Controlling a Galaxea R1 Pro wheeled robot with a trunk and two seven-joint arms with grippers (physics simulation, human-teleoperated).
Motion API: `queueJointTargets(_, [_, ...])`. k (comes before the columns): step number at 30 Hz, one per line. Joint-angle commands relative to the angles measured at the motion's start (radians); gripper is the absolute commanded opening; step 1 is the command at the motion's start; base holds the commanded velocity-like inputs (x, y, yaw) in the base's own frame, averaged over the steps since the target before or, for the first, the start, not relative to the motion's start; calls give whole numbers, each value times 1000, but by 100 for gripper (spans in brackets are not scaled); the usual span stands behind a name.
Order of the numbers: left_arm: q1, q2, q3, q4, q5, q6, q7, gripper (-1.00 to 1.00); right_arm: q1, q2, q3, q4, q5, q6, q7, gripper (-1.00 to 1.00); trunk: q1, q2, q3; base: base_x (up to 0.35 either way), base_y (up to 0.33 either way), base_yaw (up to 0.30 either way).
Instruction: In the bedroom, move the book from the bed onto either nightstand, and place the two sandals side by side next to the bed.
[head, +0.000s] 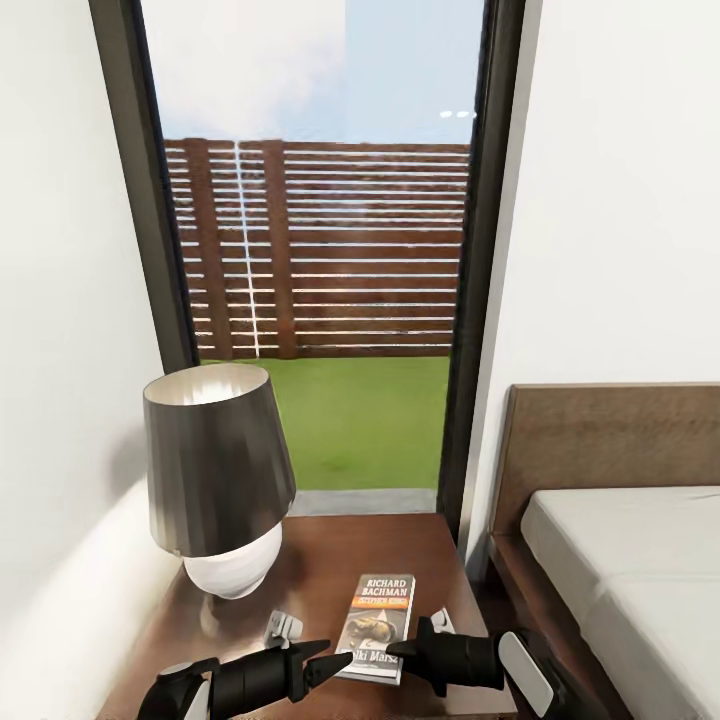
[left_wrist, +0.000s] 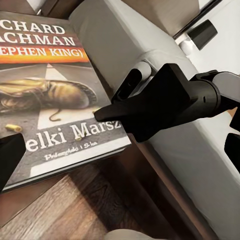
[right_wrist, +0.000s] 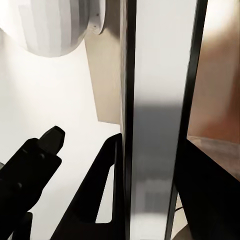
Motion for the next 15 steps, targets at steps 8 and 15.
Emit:
queueJointTargets(8, [0, 0, -1, 0, 7, 9, 0, 100, -1, -1, 3, -1, 3, 0, 8, -100, 0, 0, -1, 0, 0, 0])
queueJointTargets(15, [0, 0, -1, 0, 7, 9, 0, 100, -1, -1, 3, 0, 3, 0, 8, -100, 27, -49, -23, 0, 0, 0])
